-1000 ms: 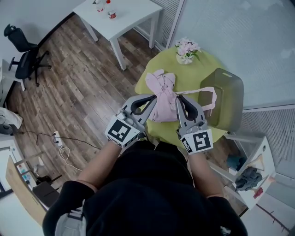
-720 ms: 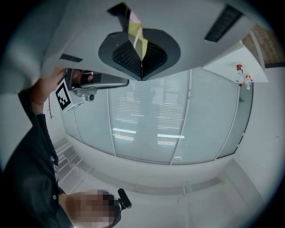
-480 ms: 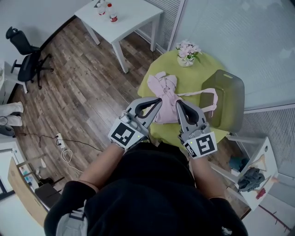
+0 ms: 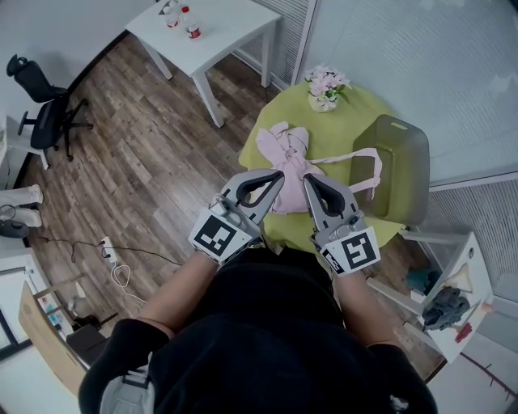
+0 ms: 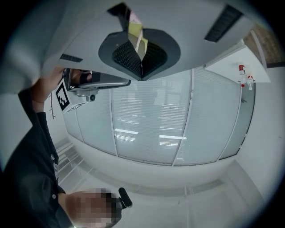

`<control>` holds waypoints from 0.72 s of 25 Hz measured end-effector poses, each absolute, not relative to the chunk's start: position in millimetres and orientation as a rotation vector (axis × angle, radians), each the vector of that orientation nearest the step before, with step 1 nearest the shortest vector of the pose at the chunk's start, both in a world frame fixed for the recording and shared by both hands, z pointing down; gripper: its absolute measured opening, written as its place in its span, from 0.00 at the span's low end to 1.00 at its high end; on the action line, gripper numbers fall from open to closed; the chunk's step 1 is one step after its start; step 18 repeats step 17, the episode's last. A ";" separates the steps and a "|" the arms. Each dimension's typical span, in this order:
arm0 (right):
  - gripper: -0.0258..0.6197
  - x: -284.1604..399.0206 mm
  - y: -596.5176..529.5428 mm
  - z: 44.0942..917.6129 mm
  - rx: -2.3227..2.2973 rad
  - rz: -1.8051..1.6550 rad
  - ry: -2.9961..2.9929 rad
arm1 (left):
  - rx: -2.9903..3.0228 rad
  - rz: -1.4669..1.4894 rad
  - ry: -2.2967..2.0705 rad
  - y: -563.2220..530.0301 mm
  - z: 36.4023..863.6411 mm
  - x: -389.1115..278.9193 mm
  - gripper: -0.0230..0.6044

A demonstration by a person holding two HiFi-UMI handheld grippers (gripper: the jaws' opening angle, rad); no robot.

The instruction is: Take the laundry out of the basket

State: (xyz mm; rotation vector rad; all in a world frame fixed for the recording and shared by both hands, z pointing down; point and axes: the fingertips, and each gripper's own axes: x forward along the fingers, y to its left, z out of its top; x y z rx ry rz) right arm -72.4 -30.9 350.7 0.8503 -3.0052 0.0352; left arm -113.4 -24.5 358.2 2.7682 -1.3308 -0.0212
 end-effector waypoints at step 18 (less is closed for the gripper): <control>0.08 -78.5 -30.6 355.0 0.850 0.040 -3.006 | 2.771 -0.028 -1.321 -24.0 359.9 -116.4 0.05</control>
